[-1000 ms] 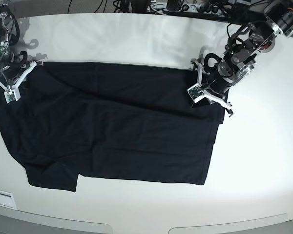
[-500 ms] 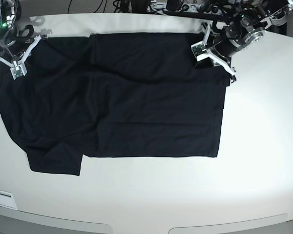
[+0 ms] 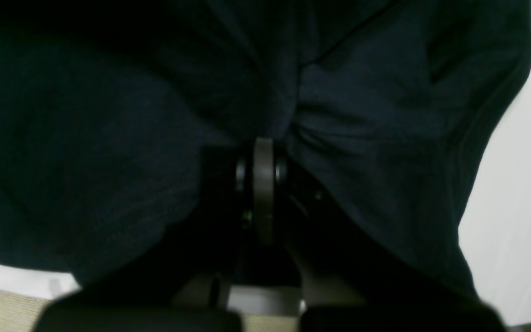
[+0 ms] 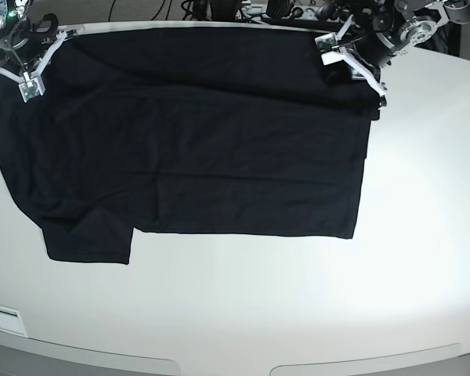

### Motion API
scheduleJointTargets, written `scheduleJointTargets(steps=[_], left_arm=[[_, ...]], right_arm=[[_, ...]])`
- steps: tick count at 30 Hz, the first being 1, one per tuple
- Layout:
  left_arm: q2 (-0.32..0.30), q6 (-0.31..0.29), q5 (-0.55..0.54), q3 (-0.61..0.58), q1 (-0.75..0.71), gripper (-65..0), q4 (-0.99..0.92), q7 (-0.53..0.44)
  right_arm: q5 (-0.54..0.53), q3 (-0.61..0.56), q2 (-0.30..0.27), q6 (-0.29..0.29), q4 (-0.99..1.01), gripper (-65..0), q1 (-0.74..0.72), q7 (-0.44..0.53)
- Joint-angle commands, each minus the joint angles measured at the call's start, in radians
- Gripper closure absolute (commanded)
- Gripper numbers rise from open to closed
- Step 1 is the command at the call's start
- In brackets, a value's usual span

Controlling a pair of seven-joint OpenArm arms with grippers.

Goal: Fold the T-shirt properly
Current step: 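Lift the shoulder edge with both grippers and drag it toward the robot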

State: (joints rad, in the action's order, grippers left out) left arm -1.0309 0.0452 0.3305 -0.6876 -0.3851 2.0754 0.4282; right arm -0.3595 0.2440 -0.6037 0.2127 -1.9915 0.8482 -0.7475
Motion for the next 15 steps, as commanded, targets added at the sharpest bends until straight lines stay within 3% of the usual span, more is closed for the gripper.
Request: scheduleJointTargets(steps=[1,15], left_arm=[[-0.019,0.001,0.021,0.002,-0.001,0.0,0.011,0.014],[-0.019,0.036,0.04,0.002,0.006,0.0,0.011,0.014]], right_arm=[[-0.003,-0.001,-0.009,-0.001,0.003,0.0,0.031,-0.061],[-0.002,-0.001,-0.009,-0.016,0.003,0.0,0.057,-0.11]])
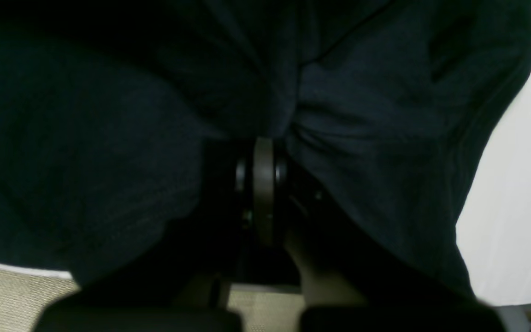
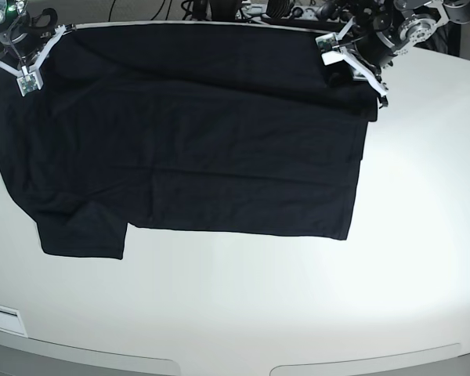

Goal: Fold the T-shirt properly
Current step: 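Lift the shoulder edge with both grippers and drag it toward the robot, then release the shirt and move both grippers to the hem corners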

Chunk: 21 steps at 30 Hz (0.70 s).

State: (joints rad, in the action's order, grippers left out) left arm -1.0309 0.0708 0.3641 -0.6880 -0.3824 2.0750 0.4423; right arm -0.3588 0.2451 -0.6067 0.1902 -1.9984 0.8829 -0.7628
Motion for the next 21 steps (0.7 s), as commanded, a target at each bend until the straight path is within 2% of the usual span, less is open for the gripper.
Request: scheduleJointTargets(steps=[1,4,7,13,18,20,21], left_arm=[[-0.019,0.011,0.007,0.002,0.003,0.0,0.013,0.0],[-0.019,0.021,0.013,0.002,0.003,0.0,0.029,0.0],[-0.019,0.082,0.048,0.002,0.003,0.0,0.056,0.004],[-0.019,0.171,0.055,0.002,0.003,0.0,0.109,0.008],[-0.019,0.346,0.1,0.016,0.036,0.0,0.148,0.012],[-0.018,0.397,0.069,0.058,0.09,0.0,0.147,0.011],[-0.013,0.399,0.027,0.095,0.119,0.0,0.142,0.011]], right_arm=[[-0.003,-0.002,-0.006,0.007,0.01,0.0,0.023,-0.095],[0.001,-0.002,-0.006,0.005,0.0,0.0,0.019,-0.094],[0.032,0.003,-0.006,-0.025,-0.062,0.0,0.02,-0.087],[0.239,0.027,-0.006,-0.096,-0.232,0.0,0.019,-0.03],[0.361,0.046,-0.01,-0.182,-0.294,0.0,0.004,0.082],[0.38,0.046,-0.011,-0.214,-0.295,-4.4,-0.021,0.081],[0.391,0.046,-0.011,-0.222,-0.295,-6.5,-0.033,0.081]])
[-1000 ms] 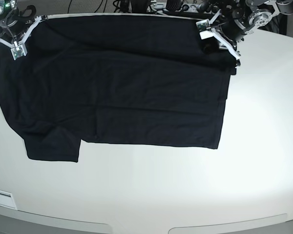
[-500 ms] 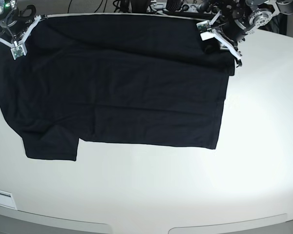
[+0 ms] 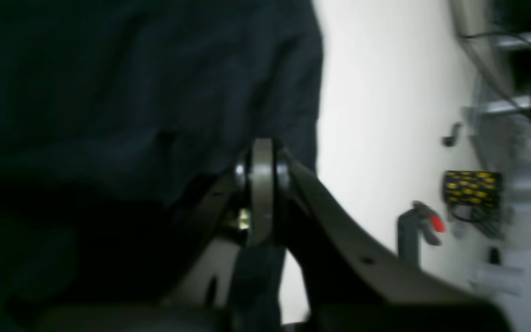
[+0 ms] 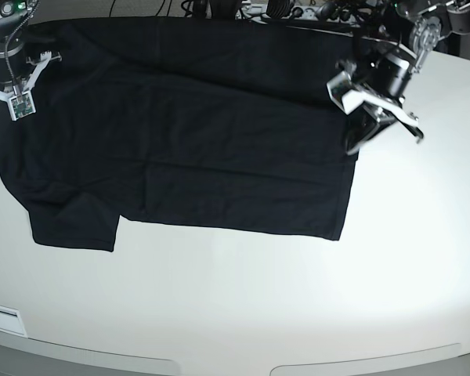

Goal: Fold the T-shirt properly
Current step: 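Release the shirt and move both grippers to the hem corners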

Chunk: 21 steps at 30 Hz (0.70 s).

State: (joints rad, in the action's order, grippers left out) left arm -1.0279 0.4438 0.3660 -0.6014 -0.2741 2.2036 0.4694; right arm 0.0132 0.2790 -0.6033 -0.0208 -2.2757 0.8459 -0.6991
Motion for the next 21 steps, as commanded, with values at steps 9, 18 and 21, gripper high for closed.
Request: scheduleJointTargets(steps=[9,18,21], left_arm=[[0.217,-0.346,-0.717,0.439,0.313,0.0,-0.467,-0.201],[0.433,-0.886,-1.24,0.453,0.687,-30.6,-1.242,0.109],[0.489,-0.95,-1.325,0.435,0.767,-30.6,-1.382,0.178]], right_arm=[[0.021,0.012,-0.014,-0.03,-0.018,-8.2,0.001,0.015],[0.021,0.012,-0.012,-0.037,-0.018,-8.2,0.001,0.019],[0.018,0.012,-0.012,-0.04,-0.018,-8.2,-0.016,0.025]])
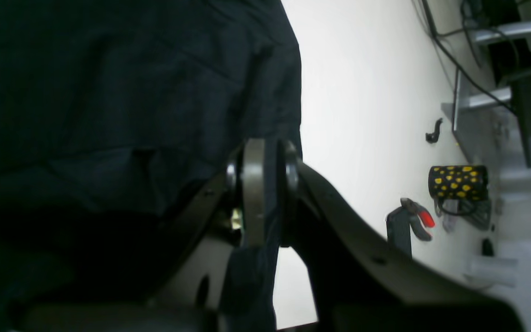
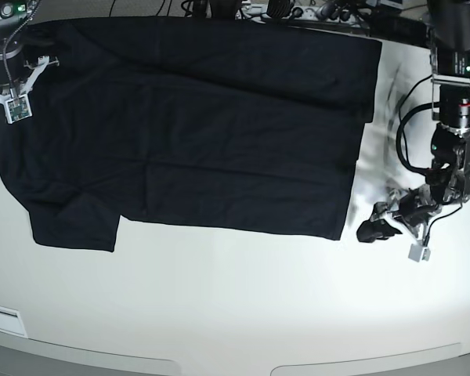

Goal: Fold the T-shirt properly
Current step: 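Release the shirt and move both grippers to the hem corners, then grasp the hem corners and fold the hem over toward the shoulders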

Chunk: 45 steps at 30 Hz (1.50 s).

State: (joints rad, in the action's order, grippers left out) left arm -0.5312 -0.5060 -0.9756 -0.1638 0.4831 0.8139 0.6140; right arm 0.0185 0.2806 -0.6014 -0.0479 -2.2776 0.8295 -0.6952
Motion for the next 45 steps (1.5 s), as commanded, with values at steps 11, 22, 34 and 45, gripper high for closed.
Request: scheduleJointTargets(steps=[11,22,34,45], left_arm=[[0.111,-0.002,-0.024,-0.187,0.05,-27.4,-0.047,0.188],[0.11,0.14,0.044,-0.195,0.05,0.0,-0.047,0.202],[0.113,0.125,0.059,-0.195,0.049,0.0,-0.047,0.206],[0.113,0.125,0.059,-0.195,0.049,0.0,-0.047,0.206]], right_arm=[[0.011,0.01,-0.014,-0.023,-0.016,-9.6,-0.043,0.03],[-0.302,0.01,-0.014,0.122,0.243,-30.6,-0.459,0.137],[-0.745,0.007,-0.014,0.406,1.242,-30.5,-1.166,0.004],[-0.967,0.007,0.01,0.683,1.676,-29.7,-1.329,-0.126]])
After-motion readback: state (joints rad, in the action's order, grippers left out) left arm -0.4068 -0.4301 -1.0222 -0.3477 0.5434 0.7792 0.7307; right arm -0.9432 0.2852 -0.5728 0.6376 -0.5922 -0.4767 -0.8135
